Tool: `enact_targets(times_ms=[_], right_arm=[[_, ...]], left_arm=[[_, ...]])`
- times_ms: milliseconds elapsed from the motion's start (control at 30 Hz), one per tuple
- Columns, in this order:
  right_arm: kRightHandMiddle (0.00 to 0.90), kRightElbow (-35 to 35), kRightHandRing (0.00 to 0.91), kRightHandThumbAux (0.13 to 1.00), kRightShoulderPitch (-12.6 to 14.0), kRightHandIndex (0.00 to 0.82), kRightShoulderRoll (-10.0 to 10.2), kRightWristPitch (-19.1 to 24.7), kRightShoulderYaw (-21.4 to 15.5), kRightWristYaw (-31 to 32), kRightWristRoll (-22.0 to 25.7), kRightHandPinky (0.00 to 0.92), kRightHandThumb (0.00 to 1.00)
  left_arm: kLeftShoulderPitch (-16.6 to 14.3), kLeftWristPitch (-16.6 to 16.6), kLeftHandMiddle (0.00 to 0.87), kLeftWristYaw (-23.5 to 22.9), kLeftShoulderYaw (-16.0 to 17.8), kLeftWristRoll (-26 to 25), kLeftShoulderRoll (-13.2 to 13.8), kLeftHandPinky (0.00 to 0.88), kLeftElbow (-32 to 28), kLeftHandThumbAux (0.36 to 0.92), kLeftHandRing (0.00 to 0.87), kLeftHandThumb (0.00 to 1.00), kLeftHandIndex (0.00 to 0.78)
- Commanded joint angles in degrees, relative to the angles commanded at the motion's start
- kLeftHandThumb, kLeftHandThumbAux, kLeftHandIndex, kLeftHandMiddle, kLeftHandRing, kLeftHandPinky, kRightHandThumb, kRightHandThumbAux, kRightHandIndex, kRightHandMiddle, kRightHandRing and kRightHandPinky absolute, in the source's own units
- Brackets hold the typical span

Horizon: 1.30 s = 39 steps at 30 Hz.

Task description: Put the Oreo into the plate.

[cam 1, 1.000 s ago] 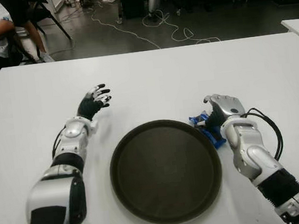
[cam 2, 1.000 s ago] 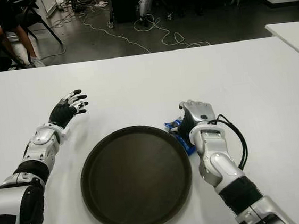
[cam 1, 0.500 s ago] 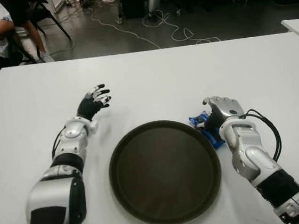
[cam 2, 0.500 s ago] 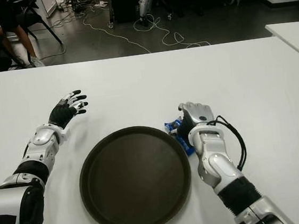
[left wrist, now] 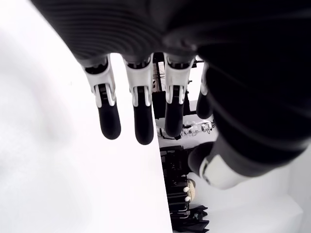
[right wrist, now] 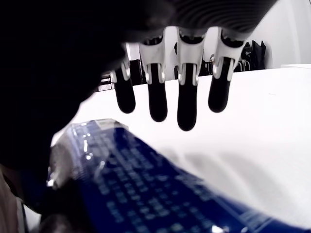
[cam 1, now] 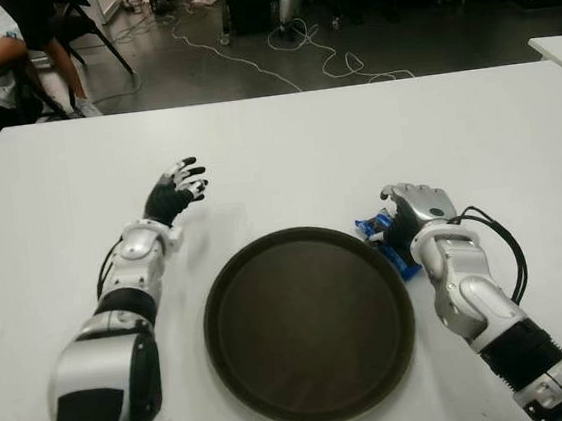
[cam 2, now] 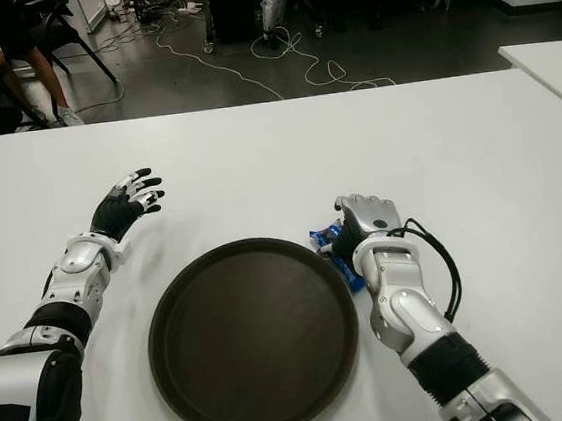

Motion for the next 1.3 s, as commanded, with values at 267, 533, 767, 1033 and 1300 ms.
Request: enact_targets(times_ms=[267, 533, 767, 1033, 1300], right_arm=[[0.285, 0.1, 0.310, 0.589, -0.1, 0.270, -0.1, -0.1, 0.1, 0.2, 0.1, 0.329, 0.000], [0.274, 0.0, 0.297, 0.599, -0.2, 0.264, -0.1, 0.4, 0.4, 0.9, -0.1, 0.323, 0.000], [0.261, 0.2, 0.280, 0.589, -0.4, 0.256, -0.2, 0.4, 0.5, 1.4, 0.0, 0.299, 0.000], [0.266, 1.3, 0.277, 0.575, -0.9, 0.257, -0.4, 0.2, 0.8, 2.5, 0.0, 0.285, 0.000], [0.275, 2.8, 0.289, 0.583, -1.2, 0.253, -0.1, -0.5, 0.8, 2.1, 0.5, 0.287, 0.000]], left_arm=[[0.0, 0.1, 0.204, 0.2, 0.2, -0.1, 0.0, 0.220, 0.0, 0.755, 0.205, 0.017, 0.142], [0.0, -0.1, 0.202, 0.3, 0.4, -0.3, -0.1, 0.221, 0.0, 0.771, 0.203, 0.003, 0.145], [0.0, 0.0, 0.197, 0.3, 0.4, -0.3, 0.0, 0.223, 0.0, 0.766, 0.201, 0.002, 0.135], [0.0, 0.0, 0.207, 0.1, 0.5, -0.5, 0.0, 0.240, 0.0, 0.752, 0.212, 0.018, 0.150], [-0.1, 0.2, 0.212, 0.0, 0.5, -0.6, 0.0, 0.234, 0.0, 0.747, 0.214, 0.035, 0.151]])
